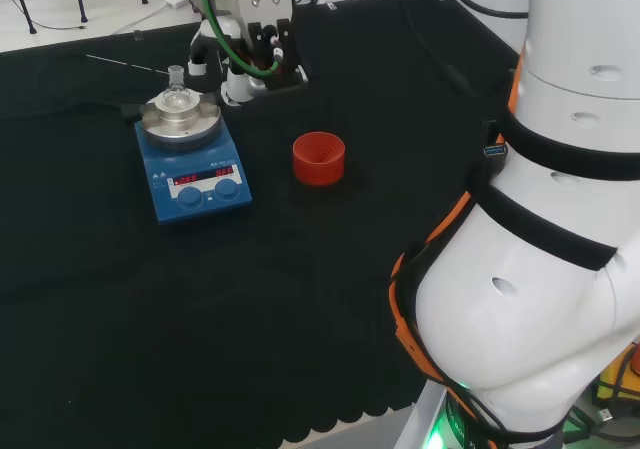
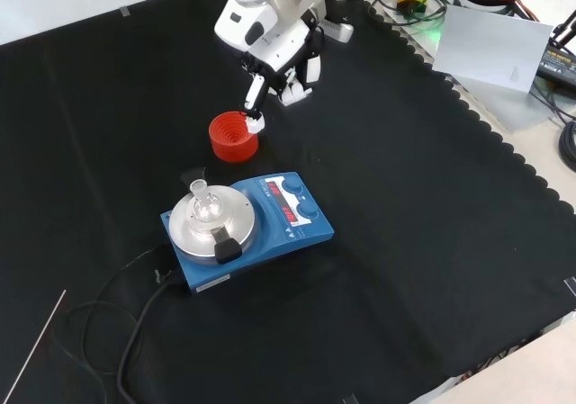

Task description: Turn on the heater.

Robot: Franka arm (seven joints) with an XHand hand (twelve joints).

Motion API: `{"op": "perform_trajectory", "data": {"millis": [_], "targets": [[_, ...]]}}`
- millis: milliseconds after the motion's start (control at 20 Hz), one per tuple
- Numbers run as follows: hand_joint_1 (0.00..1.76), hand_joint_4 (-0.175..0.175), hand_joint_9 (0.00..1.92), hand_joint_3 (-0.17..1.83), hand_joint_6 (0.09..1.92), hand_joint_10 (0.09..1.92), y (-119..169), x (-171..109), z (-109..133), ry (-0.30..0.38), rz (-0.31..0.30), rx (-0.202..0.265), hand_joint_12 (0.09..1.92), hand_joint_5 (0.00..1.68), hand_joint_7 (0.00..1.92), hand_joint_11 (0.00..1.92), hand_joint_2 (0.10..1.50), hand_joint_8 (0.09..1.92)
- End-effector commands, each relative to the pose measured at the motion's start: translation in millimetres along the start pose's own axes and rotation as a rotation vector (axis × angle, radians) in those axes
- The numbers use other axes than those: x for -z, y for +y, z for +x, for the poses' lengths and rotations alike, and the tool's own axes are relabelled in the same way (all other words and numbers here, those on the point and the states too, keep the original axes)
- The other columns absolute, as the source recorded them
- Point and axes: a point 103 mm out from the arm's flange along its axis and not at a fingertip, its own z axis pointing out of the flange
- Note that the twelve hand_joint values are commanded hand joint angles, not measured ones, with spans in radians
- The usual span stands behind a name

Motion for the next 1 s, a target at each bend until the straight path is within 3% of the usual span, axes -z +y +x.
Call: {"op": "perform_trajectory", "data": {"millis": [50,250,550,1000], "targets": [[1.62,-0.063,1.92,1.37,0.57,1.67,-2,-5,21,-0.111,0.163,0.051,1.51,0.37,1.84,1.80,0.45,1.88],[1.63,-0.050,1.92,1.41,0.38,1.69,-3,-11,31,-0.157,0.238,0.062,1.52,0.35,1.85,1.81,0.42,1.89],[1.63,-0.038,1.92,1.42,0.29,1.71,-13,-18,36,-0.184,0.331,0.061,1.52,0.32,1.85,1.81,0.42,1.90],[1.63,-0.032,1.92,1.43,0.24,1.71,-40,-26,48,-0.213,0.343,0.058,1.51,0.32,1.84,1.78,0.42,1.90]]}}
